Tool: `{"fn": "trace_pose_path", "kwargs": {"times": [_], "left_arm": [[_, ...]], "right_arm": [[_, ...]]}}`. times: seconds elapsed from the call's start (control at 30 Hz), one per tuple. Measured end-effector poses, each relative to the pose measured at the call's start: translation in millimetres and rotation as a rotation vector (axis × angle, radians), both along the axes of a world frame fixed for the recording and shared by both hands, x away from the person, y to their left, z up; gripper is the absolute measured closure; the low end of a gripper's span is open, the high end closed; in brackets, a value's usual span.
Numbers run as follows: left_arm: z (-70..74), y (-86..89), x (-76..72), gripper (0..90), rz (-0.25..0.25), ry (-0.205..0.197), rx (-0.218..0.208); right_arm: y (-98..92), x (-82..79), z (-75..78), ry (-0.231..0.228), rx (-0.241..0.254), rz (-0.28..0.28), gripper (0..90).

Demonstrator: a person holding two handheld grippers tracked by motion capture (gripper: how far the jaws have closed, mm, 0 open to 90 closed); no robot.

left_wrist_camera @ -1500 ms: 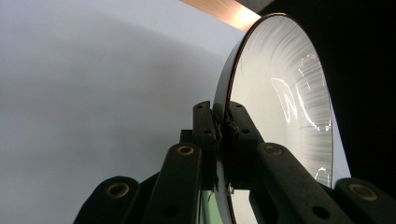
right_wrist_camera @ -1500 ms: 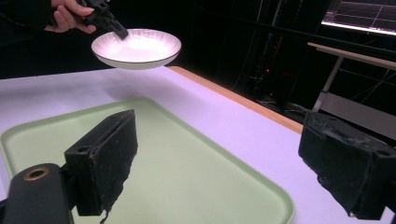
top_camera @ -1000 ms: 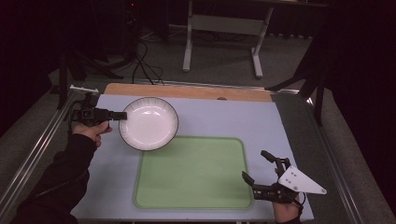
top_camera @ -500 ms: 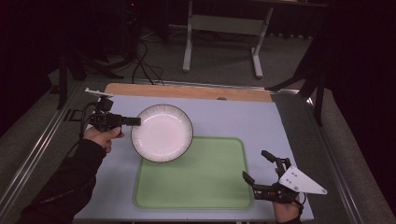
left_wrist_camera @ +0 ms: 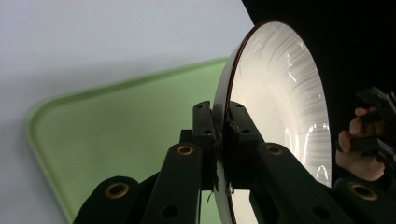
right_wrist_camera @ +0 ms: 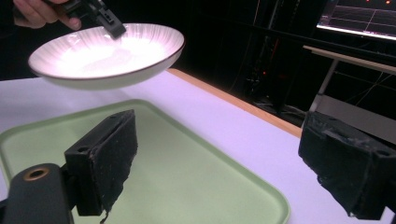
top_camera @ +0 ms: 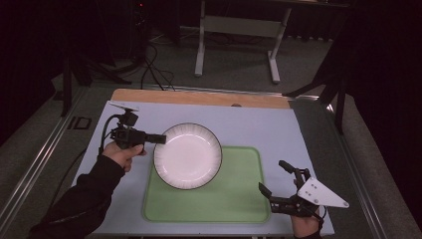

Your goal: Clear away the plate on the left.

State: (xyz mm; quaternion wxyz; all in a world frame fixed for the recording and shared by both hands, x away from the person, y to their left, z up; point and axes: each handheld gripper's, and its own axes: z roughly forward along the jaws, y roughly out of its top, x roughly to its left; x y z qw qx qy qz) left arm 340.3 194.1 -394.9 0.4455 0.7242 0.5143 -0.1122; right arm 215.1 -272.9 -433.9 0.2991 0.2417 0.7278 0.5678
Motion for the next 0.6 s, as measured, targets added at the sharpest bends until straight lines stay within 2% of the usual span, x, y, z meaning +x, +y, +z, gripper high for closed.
{"fn": "trace_pose_path", "kwargs": {"times": [0.23, 0.43, 0.57, 0.6], "left_arm": [[-8.7, -17.9, -6.6, 85.1, -0.04, 0.017, 0.005], [-15.5, -26.1, -6.5, 85.0, -0.049, 0.022, 0.019], [-23.9, -31.4, -5.4, 85.1, -0.061, 0.044, 0.016], [-29.6, -35.4, -5.3, 85.1, -0.068, 0.05, 0.023]], "right_arm": [[0.4, -0.1, 0.1, 0.0, 0.0, 0.002, 11.4], [0.4, -0.4, 0.1, -0.001, 0.0, 0.003, 11.4], [0.0, 0.0, 0.0, 0.001, 0.002, 0.002, 11.4], [0.2, -0.4, 0.1, 0.0, 0.0, 0.002, 11.4]]}}
